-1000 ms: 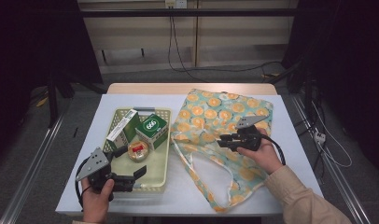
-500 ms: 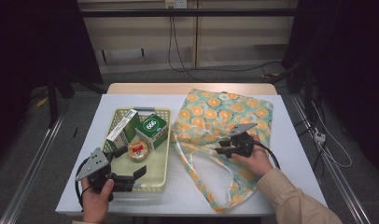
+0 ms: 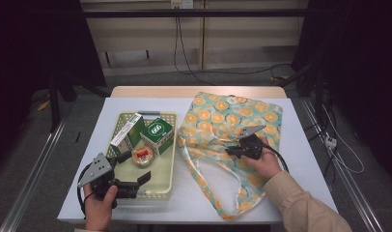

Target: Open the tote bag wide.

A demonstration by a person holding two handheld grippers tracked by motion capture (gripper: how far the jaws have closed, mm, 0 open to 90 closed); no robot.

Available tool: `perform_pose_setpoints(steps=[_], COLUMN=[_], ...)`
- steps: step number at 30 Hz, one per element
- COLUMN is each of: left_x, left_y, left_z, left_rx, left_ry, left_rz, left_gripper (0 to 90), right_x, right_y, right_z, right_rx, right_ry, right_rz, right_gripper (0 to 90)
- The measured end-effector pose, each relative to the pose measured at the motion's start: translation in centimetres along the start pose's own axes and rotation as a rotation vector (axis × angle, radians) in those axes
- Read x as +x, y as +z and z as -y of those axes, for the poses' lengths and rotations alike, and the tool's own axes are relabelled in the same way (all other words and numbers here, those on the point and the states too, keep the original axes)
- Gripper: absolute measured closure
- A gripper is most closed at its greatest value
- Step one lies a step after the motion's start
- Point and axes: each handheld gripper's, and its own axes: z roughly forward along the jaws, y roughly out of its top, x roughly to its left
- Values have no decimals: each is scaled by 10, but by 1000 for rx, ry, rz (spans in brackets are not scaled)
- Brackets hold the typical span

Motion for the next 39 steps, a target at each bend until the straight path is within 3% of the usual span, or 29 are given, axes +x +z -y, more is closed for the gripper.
perform_pose_setpoints(steps=[4, 7, 11, 16, 22, 25, 29, 33, 36, 39], left_x=[0, 1, 1, 2, 3, 4, 4, 4, 3, 3], left_y=[-1, -1, -2, -2, -2, -2, -3, -3, -3, -3], left_z=[1, 0, 0, 1, 2, 2, 2, 2, 2, 2], left_rx=[-2, -5, -4, -8, -6, -9, -7, -6, -6, -6], left_ry=[-9, -10, -6, -16, -17, -17, -20, -16, -16, -17], left_rz=[-5, -3, -1, -3, -2, -3, -5, -5, -4, -6], left_gripper=[23, 22, 22, 23, 22, 22, 23, 22, 22, 22], right_x=[3, 6, -4, -28, -42, -45, -43, -43, -39, -33], right_y=[-3, -8, -14, -12, 4, 10, 17, 18, 18, 18], right_z=[-6, -12, -22, -27, -25, -20, -15, -12, -12, -11], right_rx=[28, -1, -39, -76, -47, -45, -42, -73, -72, -67], right_ry=[4, -6, 2, 73, 88, 124, 134, 175, 146, 94], right_rz=[-42, -56, 8, 47, 83, 66, 46, -21, -37, -15], right_gripper=[900, 900, 900, 900, 900, 898, 823, 642, 538, 495])
